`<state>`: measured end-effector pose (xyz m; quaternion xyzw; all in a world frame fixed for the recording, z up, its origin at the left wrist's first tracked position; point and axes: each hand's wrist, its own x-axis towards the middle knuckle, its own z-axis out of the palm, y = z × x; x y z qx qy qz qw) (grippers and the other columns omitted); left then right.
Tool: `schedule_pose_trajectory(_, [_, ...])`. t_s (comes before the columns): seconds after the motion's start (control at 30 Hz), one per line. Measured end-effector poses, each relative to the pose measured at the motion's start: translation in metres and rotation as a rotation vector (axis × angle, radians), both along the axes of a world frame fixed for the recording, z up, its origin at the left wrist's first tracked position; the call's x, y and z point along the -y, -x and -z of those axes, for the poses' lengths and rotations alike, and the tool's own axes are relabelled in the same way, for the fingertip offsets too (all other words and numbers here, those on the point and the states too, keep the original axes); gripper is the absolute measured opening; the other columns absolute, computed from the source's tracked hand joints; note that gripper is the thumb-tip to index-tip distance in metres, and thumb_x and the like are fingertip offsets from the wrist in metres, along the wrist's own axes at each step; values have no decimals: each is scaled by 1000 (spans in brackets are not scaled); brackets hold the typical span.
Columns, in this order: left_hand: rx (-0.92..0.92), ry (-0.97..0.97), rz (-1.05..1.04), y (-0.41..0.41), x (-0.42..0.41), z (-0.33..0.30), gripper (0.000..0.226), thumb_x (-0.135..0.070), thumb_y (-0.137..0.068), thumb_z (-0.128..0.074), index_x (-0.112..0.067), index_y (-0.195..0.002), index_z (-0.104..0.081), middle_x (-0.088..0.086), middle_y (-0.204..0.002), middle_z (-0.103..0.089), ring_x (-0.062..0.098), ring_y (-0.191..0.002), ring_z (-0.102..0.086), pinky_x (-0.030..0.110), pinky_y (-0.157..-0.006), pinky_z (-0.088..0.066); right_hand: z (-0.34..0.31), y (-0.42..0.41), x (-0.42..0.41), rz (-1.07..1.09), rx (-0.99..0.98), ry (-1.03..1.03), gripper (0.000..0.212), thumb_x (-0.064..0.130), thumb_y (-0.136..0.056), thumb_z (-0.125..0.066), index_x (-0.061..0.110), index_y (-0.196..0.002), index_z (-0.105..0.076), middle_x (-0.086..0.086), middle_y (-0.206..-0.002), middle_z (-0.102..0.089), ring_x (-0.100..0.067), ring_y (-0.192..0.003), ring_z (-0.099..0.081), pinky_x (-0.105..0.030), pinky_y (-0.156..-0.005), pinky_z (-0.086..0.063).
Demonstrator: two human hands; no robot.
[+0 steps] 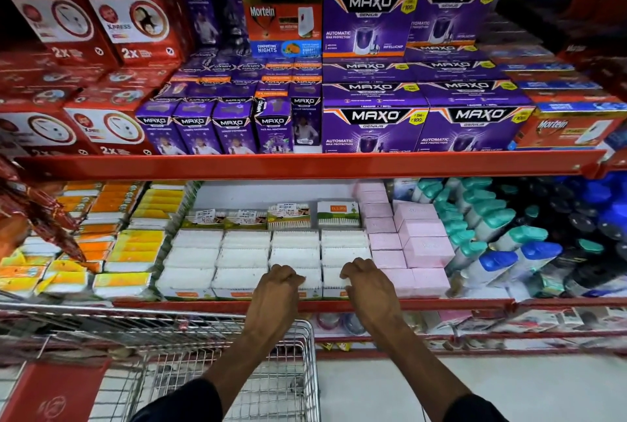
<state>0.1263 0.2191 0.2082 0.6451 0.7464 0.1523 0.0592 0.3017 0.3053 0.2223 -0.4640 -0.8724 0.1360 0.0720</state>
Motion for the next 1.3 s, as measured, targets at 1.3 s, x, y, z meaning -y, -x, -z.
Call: schedule_pose_trajectory(1.3, [-76,21,91,13,1,13,63,14,-77,-66,-17,-131,-61,3,-140,-57,23,-134,-47,34,-111,-42,12,7,6,30,-80,70,44,-6,-82,-56,26,-109,-69,-5,-125,-68,-23,-119,-60,-40,-92,-56])
